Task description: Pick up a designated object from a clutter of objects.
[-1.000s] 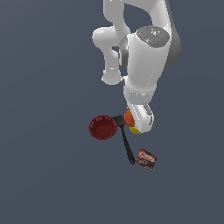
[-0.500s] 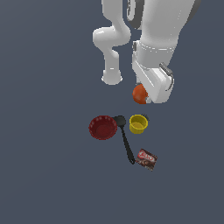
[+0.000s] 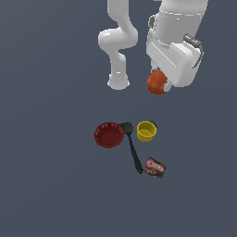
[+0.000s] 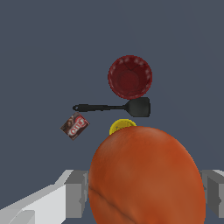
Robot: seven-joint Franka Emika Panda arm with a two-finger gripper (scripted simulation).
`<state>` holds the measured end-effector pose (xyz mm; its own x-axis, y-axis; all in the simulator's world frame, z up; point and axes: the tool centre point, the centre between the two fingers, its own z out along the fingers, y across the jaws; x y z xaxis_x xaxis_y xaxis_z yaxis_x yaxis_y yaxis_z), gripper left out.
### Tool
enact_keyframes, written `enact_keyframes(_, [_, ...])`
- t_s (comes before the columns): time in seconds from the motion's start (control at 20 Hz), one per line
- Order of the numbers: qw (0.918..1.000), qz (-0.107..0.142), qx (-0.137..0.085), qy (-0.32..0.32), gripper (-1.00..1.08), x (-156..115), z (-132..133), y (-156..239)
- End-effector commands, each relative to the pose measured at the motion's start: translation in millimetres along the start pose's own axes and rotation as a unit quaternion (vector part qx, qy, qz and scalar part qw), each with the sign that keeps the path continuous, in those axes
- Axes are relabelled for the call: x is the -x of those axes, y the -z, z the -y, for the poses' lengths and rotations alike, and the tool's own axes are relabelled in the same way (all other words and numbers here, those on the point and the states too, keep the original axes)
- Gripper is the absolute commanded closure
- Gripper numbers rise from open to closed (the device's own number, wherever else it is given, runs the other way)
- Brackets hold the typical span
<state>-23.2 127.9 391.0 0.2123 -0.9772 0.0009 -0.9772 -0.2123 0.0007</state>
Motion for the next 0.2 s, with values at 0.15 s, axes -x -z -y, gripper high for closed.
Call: enact_keyframes(0.15, [1.0000, 0.000, 0.000, 0.000, 1.08, 3.0, -1.0, 9.2])
